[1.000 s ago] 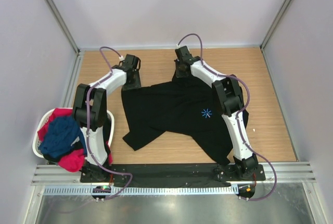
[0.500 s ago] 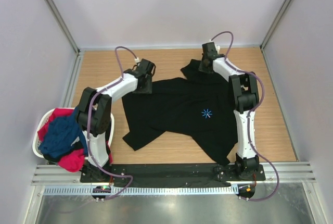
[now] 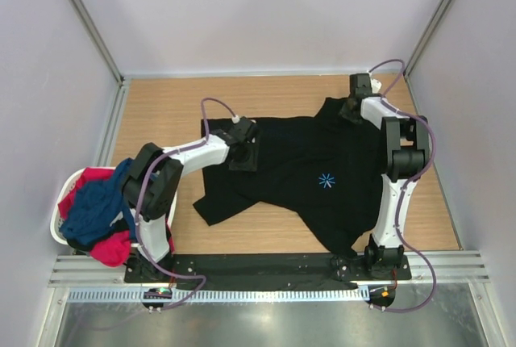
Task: Fold and stack the t-shirts
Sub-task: Flatten the tshirt out
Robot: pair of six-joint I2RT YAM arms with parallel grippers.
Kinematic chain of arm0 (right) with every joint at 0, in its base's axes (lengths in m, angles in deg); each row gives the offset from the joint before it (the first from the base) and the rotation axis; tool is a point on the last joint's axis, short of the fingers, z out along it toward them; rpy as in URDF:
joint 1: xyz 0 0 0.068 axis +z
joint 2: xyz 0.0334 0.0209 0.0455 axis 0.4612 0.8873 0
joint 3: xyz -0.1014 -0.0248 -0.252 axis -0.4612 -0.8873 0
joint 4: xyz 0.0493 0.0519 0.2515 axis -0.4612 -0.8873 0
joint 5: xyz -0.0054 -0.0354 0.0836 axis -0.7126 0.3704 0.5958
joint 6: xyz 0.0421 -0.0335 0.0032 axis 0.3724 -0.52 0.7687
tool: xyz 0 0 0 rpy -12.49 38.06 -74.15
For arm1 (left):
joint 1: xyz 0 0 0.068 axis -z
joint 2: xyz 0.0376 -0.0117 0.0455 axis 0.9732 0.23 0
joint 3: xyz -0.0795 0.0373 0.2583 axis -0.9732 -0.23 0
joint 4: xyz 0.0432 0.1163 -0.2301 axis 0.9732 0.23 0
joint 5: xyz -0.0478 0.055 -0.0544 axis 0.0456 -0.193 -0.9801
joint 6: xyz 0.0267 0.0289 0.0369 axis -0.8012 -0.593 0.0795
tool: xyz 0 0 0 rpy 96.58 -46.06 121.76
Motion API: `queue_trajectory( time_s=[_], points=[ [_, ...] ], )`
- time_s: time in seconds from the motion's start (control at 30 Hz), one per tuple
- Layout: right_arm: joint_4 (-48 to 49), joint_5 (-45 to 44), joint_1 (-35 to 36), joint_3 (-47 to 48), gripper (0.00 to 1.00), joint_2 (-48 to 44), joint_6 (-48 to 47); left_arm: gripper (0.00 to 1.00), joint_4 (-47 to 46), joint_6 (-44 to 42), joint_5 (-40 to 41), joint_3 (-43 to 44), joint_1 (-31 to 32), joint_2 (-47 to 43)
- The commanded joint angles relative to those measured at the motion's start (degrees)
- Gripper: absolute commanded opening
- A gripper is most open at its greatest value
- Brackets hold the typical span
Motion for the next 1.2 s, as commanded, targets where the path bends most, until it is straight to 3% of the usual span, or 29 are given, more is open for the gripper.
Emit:
queue_trajectory(
  time_s=[0.0,0.17,0.23,0.3,0.6,0.73,0.87,1.03,1.17],
  points=[
    [-2.8,2.6,-0.8,-4.4,0.4,-5.7,-1.0,0.45,-2.3,3.9,-2.7,-0.1,4.3,-0.7],
    [-6.2,4.1,-0.7,-6.2,0.76,-15.2,-2.9,0.44,-1.7,4.9,-1.5,-2.3,8.9,-0.1],
    [-8.2,3.4,-0.8,-7.0,0.82,-17.6,-3.3,0.44,-1.4,5.6,-1.1,-3.4,9.8,-0.6],
    [-9.0,3.4,-0.7,-9.3,0.83,-22.2,-2.0,0.44,-1.2,6.5,-1.0,-5.1,10.7,-1.1],
    [-6.6,1.2,-0.5,-35.9,0.86,-38.5,1.5,0.43,-0.1,11.2,0.6,-12.4,14.3,-6.7],
    [-8.8,-3.2,-0.5,-39.3,0.86,-40.2,-0.8,0.43,0.6,12.9,0.8,-14.6,14.6,-9.6],
    [-8.4,-0.5,-0.5,-41.6,0.86,-42.3,1.5,0.43,2.1,13.8,0.6,-14.9,14.7,-11.2],
    [-7.7,-0.9,-0.5,-45.5,0.82,-42.7,3.3,0.47,11.3,12.6,9.5,-10.1,14.5,-16.7],
    [-8.2,-0.7,-0.5,-46.0,0.78,-40.2,3.8,0.54,16.8,10.9,13.9,-0.7,11.3,-18.5]
  ],
)
